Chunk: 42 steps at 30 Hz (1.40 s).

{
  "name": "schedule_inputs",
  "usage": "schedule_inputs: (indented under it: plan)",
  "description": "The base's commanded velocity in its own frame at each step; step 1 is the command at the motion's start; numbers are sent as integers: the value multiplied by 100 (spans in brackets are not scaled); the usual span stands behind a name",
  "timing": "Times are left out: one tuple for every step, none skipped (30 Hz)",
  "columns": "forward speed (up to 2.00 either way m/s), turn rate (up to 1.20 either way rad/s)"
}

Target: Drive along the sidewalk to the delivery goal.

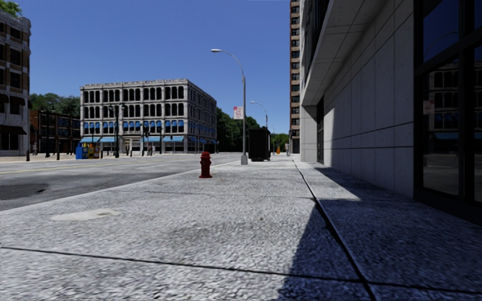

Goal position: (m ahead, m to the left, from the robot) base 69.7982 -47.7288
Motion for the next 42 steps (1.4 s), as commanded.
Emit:
schedule_inputs:
  plan:
    - [200, 0]
    - [200, 0]
    - [200, 0]
    - [200, 0]
    - [200, 0]
    - [200, 0]
    - [200, 0]
    - [200, 0]
    - [200, 0]
    - [200, 0]
    - [200, 0]
    - [200, 0]
    - [200, -1]
    - [200, -1]
    - [200, -11]
    - [200, -21]
    - [200, -25]
    - [200, -27]
    - [200, -27]
    - [200, -27]
    - [200, -27]
    - [200, -27]
    - [200, -27]
    - [200, -27]
    - [200, -27]
    - [200, -27]
    - [200, -27]
    - [200, -27]
    - [200, -27]
    - [200, -27]
    - [200, -27]
    - [200, -27]
    - [200, -27]
    - [200, -27]
    - [200, -27]
    - [200, -27]
    - [200, -27]
    - [200, -27]
    - [200, -27]
    - [200, -27]
    - [200, -27]
    - [200, -27]
